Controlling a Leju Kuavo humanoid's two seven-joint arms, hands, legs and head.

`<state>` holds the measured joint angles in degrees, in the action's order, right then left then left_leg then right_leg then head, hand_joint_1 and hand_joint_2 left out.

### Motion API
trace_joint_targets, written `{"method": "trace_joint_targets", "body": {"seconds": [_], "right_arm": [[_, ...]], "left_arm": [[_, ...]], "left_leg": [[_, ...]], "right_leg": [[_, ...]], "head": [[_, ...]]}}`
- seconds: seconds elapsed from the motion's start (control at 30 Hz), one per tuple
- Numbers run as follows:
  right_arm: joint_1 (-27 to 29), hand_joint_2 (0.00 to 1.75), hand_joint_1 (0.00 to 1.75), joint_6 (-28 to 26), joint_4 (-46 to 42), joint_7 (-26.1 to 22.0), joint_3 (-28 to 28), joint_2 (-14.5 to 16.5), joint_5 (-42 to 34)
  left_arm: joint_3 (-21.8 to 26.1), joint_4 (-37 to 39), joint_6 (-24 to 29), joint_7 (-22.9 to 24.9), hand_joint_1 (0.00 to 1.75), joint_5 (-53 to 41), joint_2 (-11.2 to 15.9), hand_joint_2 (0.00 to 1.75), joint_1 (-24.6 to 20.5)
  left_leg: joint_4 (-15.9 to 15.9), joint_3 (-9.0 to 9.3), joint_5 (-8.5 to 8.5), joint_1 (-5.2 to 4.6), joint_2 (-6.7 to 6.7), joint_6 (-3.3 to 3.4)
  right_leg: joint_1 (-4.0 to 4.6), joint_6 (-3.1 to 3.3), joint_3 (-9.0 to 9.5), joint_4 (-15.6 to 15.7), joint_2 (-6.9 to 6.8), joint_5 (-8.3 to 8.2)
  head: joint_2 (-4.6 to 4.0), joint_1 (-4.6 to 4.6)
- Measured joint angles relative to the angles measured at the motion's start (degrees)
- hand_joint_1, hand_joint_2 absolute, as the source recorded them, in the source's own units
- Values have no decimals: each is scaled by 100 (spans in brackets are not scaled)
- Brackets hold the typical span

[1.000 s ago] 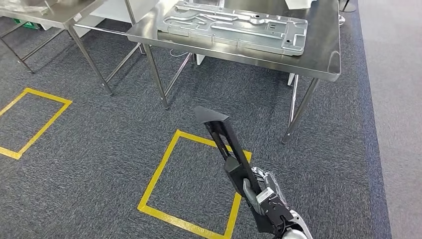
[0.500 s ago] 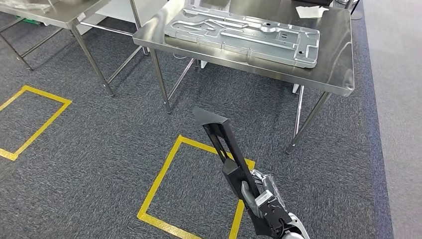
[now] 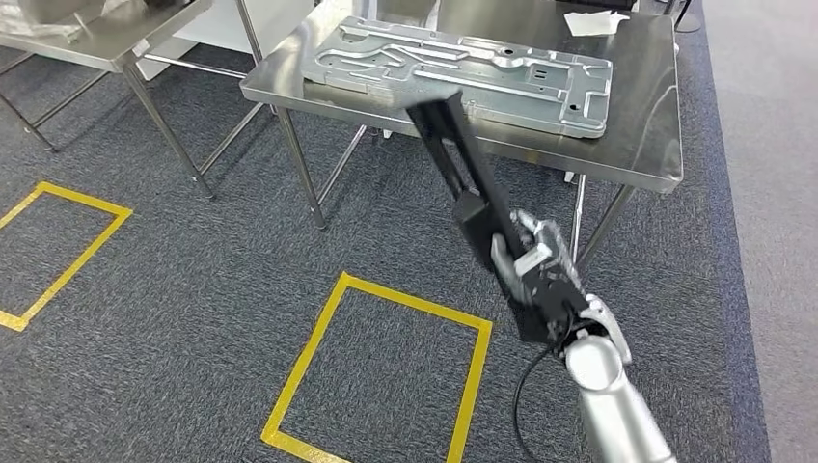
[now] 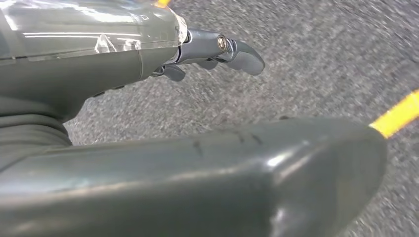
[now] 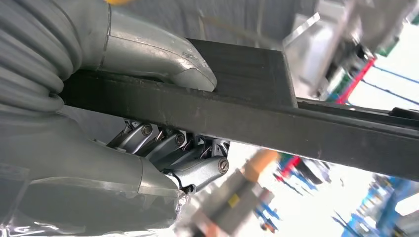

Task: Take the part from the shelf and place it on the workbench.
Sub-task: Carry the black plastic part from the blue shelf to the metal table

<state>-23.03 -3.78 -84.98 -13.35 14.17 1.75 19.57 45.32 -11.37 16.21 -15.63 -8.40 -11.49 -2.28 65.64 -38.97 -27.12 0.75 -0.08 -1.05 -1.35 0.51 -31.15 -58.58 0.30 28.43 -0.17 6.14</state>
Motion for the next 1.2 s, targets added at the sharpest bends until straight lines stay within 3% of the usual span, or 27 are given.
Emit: {"method": "trace_joint_targets", "body": {"seconds": [0.07,0.2,0.27,0.37,0.4,0.43,0.47,0.53,0.6,0.7,0.73,0.77,0.87,0.9,0.93,0.97,1.03,1.07,1.1,1.2], "right_arm": [[-496,175,175,91,95,158,-63,-64,-47],[-1320,175,175,234,359,532,-72,-273,162],[-1809,175,175,327,625,742,-11,-434,338],[-2586,175,175,535,1218,989,161,-750,763],[-2784,175,175,582,1418,1043,251,-859,1021],[-2960,175,175,607,1606,1076,364,-959,1355],[-3135,175,175,610,1786,1102,514,-1057,1796],[-3498,175,175,571,2125,1113,896,-1218,2851],[-3838,175,175,510,2458,1064,1323,-1310,3898],[-4129,175,175,451,2850,950,1835,-1343,4846],[-4194,175,175,417,2957,921,1971,-1344,5065],[-4255,175,175,363,3063,902,2096,-1344,5289],[-4351,175,175,172,3371,871,2404,-1339,5795],[-4353,175,175,135,3460,863,2477,-1338,5887],[-4351,175,175,105,3541,855,2540,-1338,5962],[-4348,175,175,74,3619,849,2596,-1338,6028],[-4341,175,175,-10,3748,838,2669,-1337,6098],[-4337,175,175,-56,3803,828,2694,-1336,6108],[-4329,175,175,-95,3852,815,2715,-1334,6112],[-4307,175,175,-152,3956,784,2747,-1332,6103]], "left_arm": [[-9,0,-51,10,0,-28,19,0,2],[-60,0,-214,14,0,-103,57,0,20],[-95,0,-319,2,0,-151,79,0,18],[-140,0,-479,-45,0,-240,123,0,13],[-152,0,-520,-61,0,-267,138,0,20],[-163,0,-553,-73,0,-291,155,0,29],[-173,0,-578,-84,0,-315,168,0,40],[-193,3,-603,-109,0,-348,181,0,60],[-208,8,-608,-133,0,-372,188,0,54],[-221,9,-608,-145,0,-387,215,0,39],[-223,9,-608,-144,0,-391,225,0,34],[-223,9,-608,-142,0,-395,234,0,28],[-223,9,-609,-138,0,-414,249,0,29],[-223,9,-613,-137,0,-419,255,0,38],[-222,9,-620,-135,0,-422,263,0,48],[-222,9,-630,-134,0,-427,272,0,55],[-222,10,-649,-128,0,-438,287,0,73],[-222,12,-655,-124,0,-440,290,0,78],[-222,14,-660,-121,0,-443,291,0,76],[-221,14,-664,-116,0,-454,297,0,58]], "left_leg": [[-548,125,333,-31,34,56],[-717,248,356,-52,20,233],[-752,343,331,-58,2,306],[-755,437,241,-95,-44,375],[-754,488,198,-109,-68,386],[-753,550,151,-126,-90,391],[-753,624,99,-145,-108,395],[-759,735,2,-174,-129,389],[-765,788,-55,-177,-132,347],[-701,854,-62,-180,-114,263],[-560,798,-83,-178,-105,233],[-311,663,-142,-164,-96,197],[636,1,-496,-55,-59,63],[749,-148,-554,-23,-44,20],[667,-209,-494,4,-33,-14],[401,-182,-304,29,-23,-39],[-343,-15,256,53,-2,-57],[-588,54,428,44,7,-28],[-711,87,525,29,10,18],[-757,160,485,-1,4,193]], "right_leg": [[9,-69,47,17,-5,58],[8,-238,77,-82,-20,73],[-6,-272,-178,-531,-27,172],[20,-255,-873,-1450,-26,531],[33,-235,-1003,-1518,-26,559],[48,-207,-1041,-1408,-26,476],[69,-169,-998,-1120,-26,254],[138,-54,-833,-393,-23,-341],[198,28,-737,10,-13,-630],[182,81,-568,160,-5,-596],[157,98,-487,191,-9,-571],[132,105,-410,215,-13,-540],[104,98,-242,225,-22,-389],[91,82,-176,221,-21,-328],[72,57,-99,214,-19,-262],[50,26,-15,205,-18,-190],[13,-47,140,180,-17,-44],[6,-88,181,176,-14,13],[7,-131,207,181,-10,57],[-5,-243,205,109,-5,60]], "head": [[0,1],[0,-1],[0,-1],[0,-1],[0,-1],[0,-2],[0,-2],[0,-2],[0,-12],[0,-26],[0,-25],[0,-23],[0,-22],[0,-23],[0,-22],[0,-22],[0,-23],[0,-23],[0,-24],[0,-23]]}}
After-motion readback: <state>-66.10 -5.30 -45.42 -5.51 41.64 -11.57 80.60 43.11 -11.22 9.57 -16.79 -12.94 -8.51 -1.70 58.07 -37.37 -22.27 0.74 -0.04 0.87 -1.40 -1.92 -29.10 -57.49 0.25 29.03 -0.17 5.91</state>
